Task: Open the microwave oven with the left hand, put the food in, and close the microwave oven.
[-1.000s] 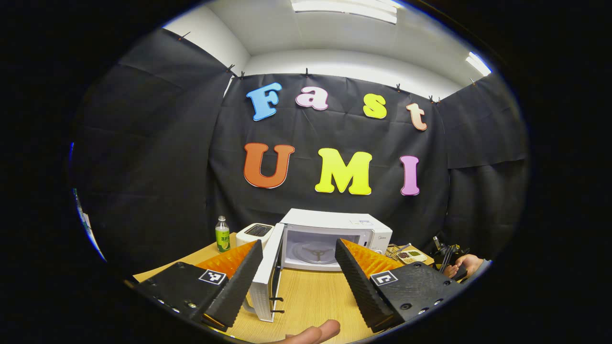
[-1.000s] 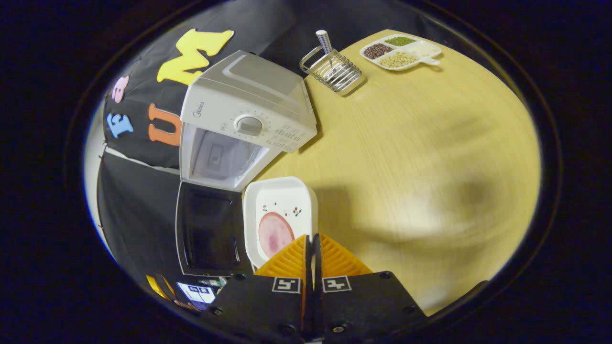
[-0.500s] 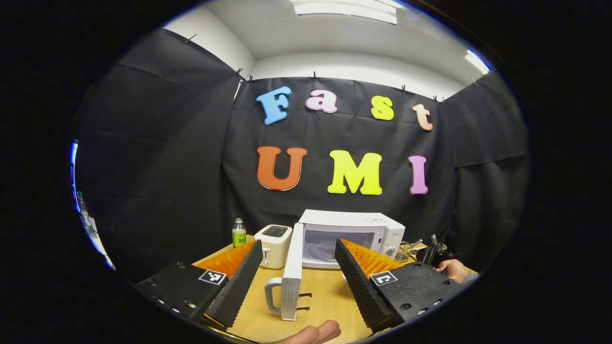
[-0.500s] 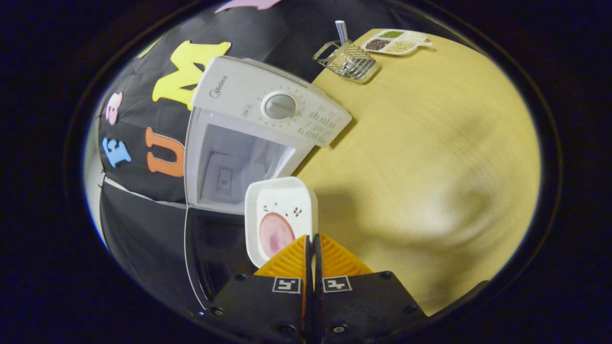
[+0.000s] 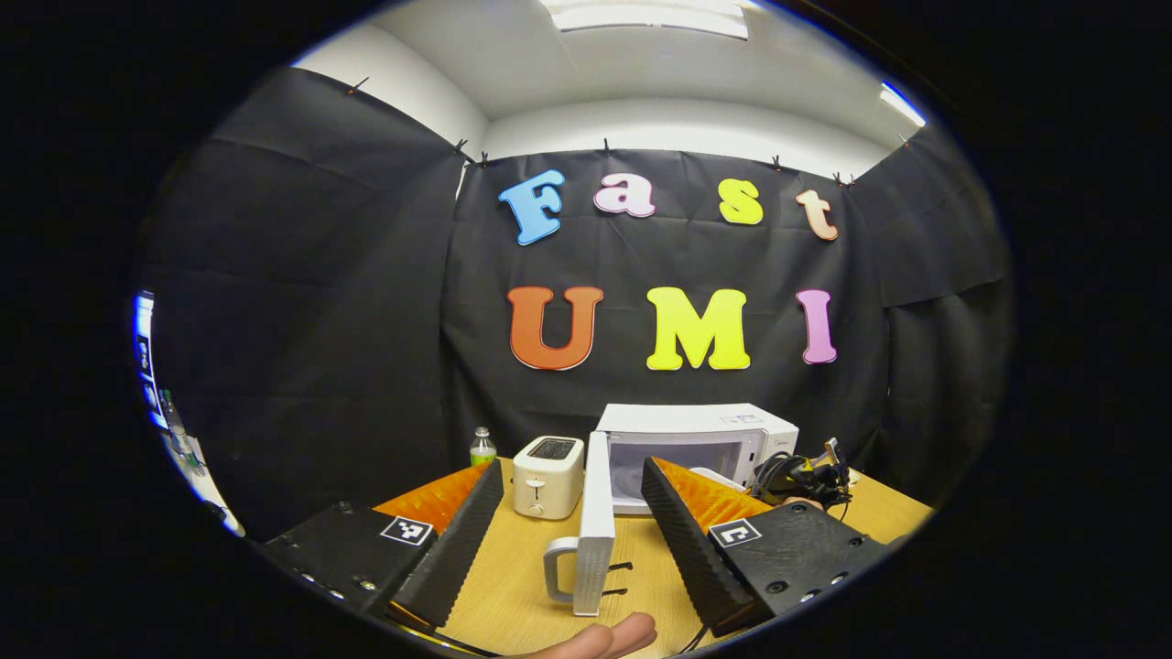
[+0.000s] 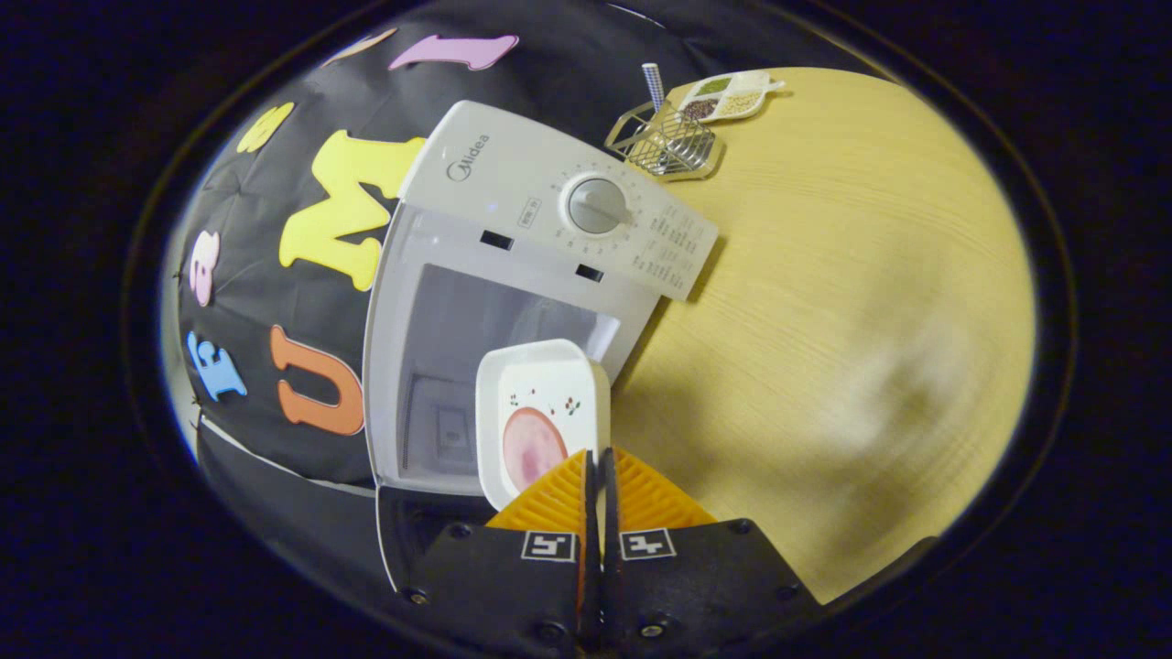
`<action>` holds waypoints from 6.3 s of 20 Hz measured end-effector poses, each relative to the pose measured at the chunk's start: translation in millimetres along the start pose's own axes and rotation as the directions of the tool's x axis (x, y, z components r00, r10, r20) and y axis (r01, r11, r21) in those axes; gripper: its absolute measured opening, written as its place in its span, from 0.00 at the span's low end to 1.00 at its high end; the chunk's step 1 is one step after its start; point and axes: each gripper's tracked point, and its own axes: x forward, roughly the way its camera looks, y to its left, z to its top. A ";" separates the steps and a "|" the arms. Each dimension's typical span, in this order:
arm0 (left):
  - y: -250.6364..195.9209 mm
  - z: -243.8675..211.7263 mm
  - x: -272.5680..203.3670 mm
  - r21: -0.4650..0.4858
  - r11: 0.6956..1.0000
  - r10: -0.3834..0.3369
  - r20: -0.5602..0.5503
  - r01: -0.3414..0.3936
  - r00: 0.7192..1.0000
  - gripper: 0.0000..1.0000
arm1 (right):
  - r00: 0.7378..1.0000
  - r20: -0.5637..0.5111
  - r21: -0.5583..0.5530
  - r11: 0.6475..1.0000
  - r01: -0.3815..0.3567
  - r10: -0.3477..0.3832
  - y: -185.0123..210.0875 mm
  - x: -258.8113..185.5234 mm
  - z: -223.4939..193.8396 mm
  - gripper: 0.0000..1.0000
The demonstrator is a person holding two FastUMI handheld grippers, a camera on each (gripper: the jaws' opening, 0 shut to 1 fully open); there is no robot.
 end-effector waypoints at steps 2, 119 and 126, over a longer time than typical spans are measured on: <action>2.1 3.0 -0.7 0.010 1.000 0.002 0.001 -0.002 1.000 0.93 | 1.000 0.017 0.041 0.999 0.012 -0.013 10.3 15.6 -9.0 0.00; -287.2 -194.5 246.7 0.001 0.910 -0.408 -0.194 0.416 0.892 0.00 | 0.649 0.566 -0.806 0.507 0.306 0.508 -36.2 -439.9 330.4 1.00; -301.9 -206.0 283.1 -0.104 0.920 -0.392 -0.211 0.379 0.895 0.00 | 0.654 0.551 -0.817 0.497 0.293 0.519 -40.4 -433.3 332.5 1.00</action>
